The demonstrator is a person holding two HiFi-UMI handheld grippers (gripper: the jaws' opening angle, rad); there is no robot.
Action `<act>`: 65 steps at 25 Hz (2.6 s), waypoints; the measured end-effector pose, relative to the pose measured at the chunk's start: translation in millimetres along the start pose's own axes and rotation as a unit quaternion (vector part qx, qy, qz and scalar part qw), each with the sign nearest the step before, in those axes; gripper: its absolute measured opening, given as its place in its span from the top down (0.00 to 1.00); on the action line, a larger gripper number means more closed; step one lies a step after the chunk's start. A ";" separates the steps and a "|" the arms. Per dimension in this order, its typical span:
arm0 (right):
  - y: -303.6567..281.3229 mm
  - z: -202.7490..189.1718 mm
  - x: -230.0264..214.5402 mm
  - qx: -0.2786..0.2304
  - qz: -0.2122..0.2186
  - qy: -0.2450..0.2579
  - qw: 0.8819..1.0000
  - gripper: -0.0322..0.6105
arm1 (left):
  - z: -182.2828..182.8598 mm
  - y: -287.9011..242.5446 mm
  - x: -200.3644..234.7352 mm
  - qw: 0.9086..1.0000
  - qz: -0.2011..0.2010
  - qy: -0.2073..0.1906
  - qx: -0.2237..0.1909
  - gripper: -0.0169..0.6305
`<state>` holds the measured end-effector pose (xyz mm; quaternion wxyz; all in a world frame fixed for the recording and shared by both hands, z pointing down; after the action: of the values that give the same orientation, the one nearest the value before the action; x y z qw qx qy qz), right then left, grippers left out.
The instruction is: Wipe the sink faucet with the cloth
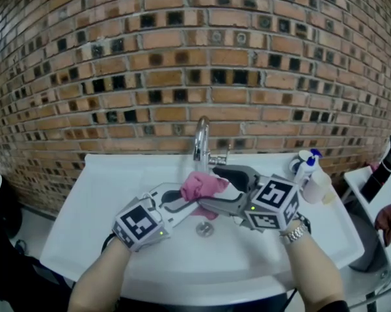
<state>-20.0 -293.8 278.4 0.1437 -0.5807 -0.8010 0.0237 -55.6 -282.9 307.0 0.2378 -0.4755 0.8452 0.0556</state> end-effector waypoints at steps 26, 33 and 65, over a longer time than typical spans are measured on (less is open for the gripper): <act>11.2 31.2 -28.4 -0.080 -0.160 0.007 0.984 0.75 | -8.3 31.9 35.7 0.989 0.145 0.000 -0.021 0.80; 2.4 47.8 -46.6 -0.091 -0.205 0.042 0.974 0.76 | -12.9 36.6 42.5 0.983 0.179 0.016 -0.027 0.86; -3.2 80.5 -137.2 -0.112 -0.312 0.000 0.943 0.79 | -23.2 27.3 39.5 0.982 0.189 0.021 0.000 0.96</act>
<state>-4.7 -413.0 174.2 0.0778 -0.3142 -0.9395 -0.1120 -103.5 -306.3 305.8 0.2048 -0.3080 0.9247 0.0895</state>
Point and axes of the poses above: the fingertips, and each gripper's own axes: y backward along the fingers, x to its left, z out of its top, the point moved 2 cm from there along y, backward along the fingers, and after that the axes turned 1 degree about z, right-handed, at the moved point
